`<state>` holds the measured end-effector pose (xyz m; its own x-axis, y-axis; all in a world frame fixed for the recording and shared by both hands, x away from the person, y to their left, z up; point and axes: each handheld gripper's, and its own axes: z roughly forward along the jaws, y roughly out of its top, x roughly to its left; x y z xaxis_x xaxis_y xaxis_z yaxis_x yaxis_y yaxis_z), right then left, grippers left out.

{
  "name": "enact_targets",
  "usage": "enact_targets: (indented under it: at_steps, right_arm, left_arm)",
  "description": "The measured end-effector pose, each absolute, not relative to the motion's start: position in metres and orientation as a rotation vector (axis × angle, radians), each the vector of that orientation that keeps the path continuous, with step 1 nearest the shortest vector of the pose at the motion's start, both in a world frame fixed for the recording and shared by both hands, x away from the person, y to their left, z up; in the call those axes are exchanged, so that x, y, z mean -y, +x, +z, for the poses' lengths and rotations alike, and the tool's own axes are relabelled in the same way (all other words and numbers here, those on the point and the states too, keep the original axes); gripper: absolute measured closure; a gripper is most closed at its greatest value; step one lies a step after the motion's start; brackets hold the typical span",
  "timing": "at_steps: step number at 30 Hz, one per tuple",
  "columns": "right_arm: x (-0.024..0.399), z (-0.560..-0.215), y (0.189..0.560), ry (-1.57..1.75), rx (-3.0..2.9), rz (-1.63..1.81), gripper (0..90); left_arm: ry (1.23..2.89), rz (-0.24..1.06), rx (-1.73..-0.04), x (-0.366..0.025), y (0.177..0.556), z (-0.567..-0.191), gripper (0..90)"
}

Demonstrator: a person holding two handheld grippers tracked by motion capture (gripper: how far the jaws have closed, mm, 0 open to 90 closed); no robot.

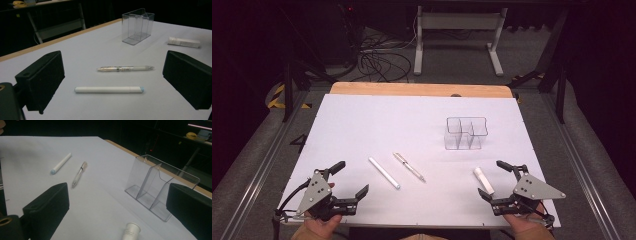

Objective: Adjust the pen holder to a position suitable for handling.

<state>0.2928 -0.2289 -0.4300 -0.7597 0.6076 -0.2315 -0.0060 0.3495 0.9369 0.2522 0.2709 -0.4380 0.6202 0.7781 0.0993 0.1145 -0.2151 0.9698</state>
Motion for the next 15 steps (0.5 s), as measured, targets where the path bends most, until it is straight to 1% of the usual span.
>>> enact_targets:
  at_steps: [15]
  right_arm:
    - [0.2276, -0.4295, 0.2927, 0.515, -2.066, 1.423, 5.2]
  left_arm:
    - [1.701, 0.73, -0.745, -0.271, 0.2514, -0.4376, 5.2]
